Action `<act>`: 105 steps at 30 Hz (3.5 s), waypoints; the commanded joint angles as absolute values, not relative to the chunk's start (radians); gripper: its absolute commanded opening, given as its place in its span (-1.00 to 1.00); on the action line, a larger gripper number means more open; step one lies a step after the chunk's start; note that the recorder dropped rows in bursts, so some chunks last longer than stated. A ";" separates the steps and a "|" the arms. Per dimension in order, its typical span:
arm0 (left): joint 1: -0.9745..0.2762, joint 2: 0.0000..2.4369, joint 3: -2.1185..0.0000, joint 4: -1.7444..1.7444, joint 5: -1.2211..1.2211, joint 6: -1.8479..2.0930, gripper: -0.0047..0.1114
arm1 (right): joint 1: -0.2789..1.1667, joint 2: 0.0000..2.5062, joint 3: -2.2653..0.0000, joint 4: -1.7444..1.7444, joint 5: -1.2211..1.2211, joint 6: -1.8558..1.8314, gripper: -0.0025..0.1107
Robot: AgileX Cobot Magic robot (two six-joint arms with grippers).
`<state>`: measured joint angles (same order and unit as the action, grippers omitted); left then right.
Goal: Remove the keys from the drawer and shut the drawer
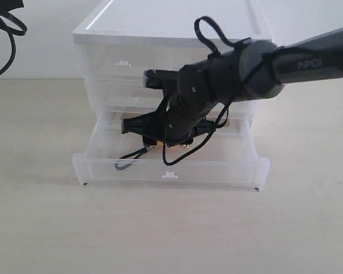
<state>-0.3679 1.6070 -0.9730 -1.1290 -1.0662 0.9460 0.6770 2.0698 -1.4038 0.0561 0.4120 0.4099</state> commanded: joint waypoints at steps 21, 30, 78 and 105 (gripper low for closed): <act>-0.370 1.599 -0.970 -1.099 -1.023 0.949 -0.85 | 0.656 1.828 -1.408 -0.809 0.745 0.753 -0.96; -0.370 1.599 -0.970 -1.099 -1.017 0.949 -0.85 | 0.544 1.828 -1.408 -0.872 0.665 0.811 -0.96; -0.370 1.599 -0.970 -1.152 -1.040 0.987 -0.85 | 0.707 2.106 -1.408 -0.267 0.385 0.959 0.37; -0.370 1.599 -0.970 -1.152 -1.040 0.987 -0.85 | 0.688 2.244 -1.597 -0.217 0.703 0.845 -0.91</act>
<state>-0.3679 1.6070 -0.9730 -1.1490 -1.0289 0.9818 0.6952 2.2278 -1.6044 -0.2137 0.6349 0.8946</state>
